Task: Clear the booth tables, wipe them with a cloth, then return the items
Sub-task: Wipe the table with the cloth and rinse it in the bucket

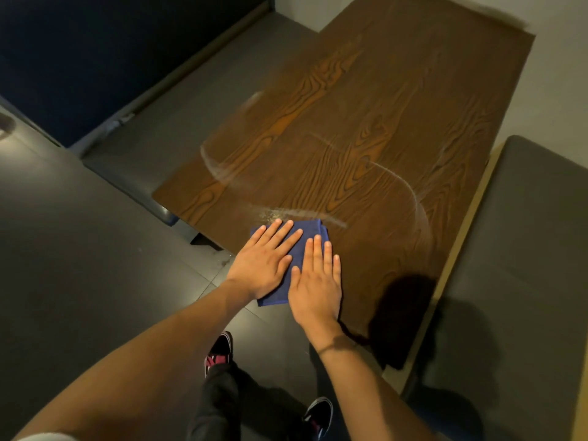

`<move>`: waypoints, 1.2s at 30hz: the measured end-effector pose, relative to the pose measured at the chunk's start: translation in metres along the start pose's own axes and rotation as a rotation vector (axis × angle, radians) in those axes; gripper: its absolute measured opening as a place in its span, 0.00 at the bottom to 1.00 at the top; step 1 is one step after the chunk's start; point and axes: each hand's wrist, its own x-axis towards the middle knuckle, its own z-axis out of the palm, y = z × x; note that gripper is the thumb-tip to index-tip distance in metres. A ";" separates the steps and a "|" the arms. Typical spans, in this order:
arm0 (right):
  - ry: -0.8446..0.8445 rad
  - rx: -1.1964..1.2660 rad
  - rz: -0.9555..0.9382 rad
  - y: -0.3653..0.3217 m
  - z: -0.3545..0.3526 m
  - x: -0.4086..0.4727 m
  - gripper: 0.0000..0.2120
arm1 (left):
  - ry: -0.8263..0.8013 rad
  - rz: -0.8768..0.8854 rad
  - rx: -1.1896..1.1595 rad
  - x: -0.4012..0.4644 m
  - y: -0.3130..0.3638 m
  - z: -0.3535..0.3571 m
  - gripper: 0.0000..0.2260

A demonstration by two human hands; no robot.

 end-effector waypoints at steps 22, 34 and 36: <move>-0.088 -0.084 -0.202 -0.222 0.010 0.179 0.29 | 0.039 -0.250 -0.282 0.041 -0.259 -0.057 0.24; -0.169 -0.012 -0.329 -0.207 0.008 0.143 0.28 | 0.067 -0.447 -0.116 -0.005 -0.216 -0.050 0.24; -0.180 -0.010 -0.335 -0.200 0.008 0.130 0.28 | 0.053 -0.473 -0.088 -0.015 -0.202 -0.046 0.26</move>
